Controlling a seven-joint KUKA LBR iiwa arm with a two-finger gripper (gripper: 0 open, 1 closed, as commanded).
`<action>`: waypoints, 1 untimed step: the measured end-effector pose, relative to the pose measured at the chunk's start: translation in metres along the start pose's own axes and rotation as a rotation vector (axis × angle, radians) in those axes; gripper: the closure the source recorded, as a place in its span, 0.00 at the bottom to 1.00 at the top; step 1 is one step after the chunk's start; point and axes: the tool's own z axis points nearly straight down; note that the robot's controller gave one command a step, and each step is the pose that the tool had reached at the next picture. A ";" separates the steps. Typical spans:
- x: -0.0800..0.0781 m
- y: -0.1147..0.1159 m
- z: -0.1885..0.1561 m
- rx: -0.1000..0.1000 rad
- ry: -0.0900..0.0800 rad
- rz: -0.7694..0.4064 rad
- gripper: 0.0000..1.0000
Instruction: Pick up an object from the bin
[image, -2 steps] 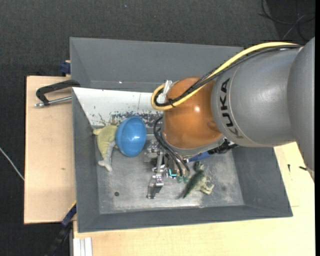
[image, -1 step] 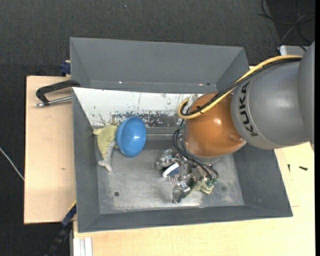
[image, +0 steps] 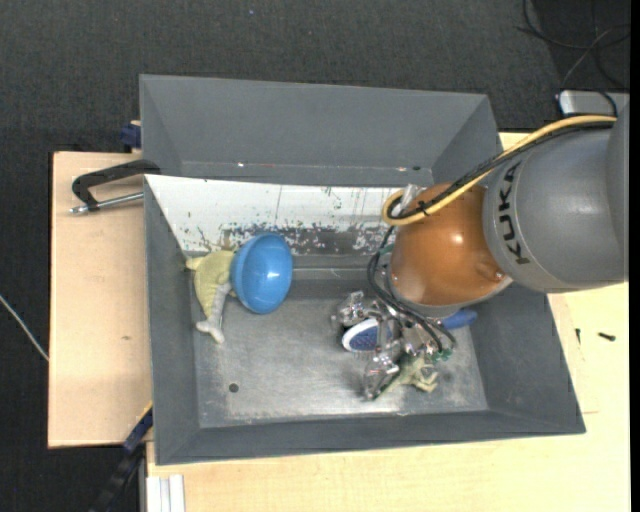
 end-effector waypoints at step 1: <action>-0.007 -0.041 -0.002 0.004 0.000 0.168 0.00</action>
Offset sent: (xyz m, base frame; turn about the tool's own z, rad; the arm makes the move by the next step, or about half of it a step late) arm 0.0171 -0.0375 0.0002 0.1667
